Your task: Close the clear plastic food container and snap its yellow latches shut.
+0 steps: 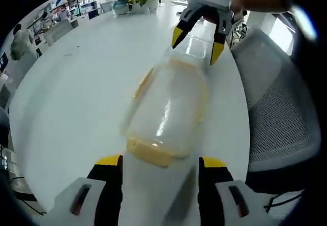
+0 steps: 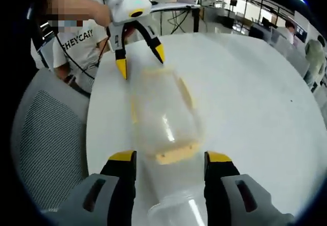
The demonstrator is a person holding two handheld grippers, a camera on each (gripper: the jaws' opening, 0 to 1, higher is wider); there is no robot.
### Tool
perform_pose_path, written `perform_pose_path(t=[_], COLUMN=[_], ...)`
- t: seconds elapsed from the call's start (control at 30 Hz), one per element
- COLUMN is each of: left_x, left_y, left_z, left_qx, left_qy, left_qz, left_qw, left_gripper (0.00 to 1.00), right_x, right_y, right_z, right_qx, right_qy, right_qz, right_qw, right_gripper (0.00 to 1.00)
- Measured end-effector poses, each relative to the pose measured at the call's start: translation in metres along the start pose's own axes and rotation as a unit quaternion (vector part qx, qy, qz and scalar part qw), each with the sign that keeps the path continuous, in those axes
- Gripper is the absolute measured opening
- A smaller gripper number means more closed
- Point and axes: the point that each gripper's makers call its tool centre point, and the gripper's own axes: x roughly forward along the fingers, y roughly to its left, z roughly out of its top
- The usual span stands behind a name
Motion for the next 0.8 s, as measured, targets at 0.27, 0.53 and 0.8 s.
perform_pose_path(t=[0.27, 0.53, 0.8], left_x=[0.003, 0.008, 0.011], left_y=[0.005, 0.007, 0.008], left_z=[0.004, 0.002, 0.002], left_qx=[0.032, 0.065, 0.091], left_qy=[0.012, 0.028, 0.036], left_qz=[-0.014, -0.024, -0.036], left_qw=[0.9993, 0.9972, 0.9945], left_gripper=[0.53, 0.52, 0.47], right_x=[0.008, 0.013, 0.02], right_y=[-0.001, -0.007, -0.009], right_z=[-0.003, -0.007, -0.006], right_qx=[-0.041, -0.069, -0.084], right_qy=[0.033, 0.061, 0.074], right_qz=[0.012, 0.015, 0.02], right_qw=[0.9985, 0.9956, 0.9935], right_gripper=[0.49, 0.47, 0.44])
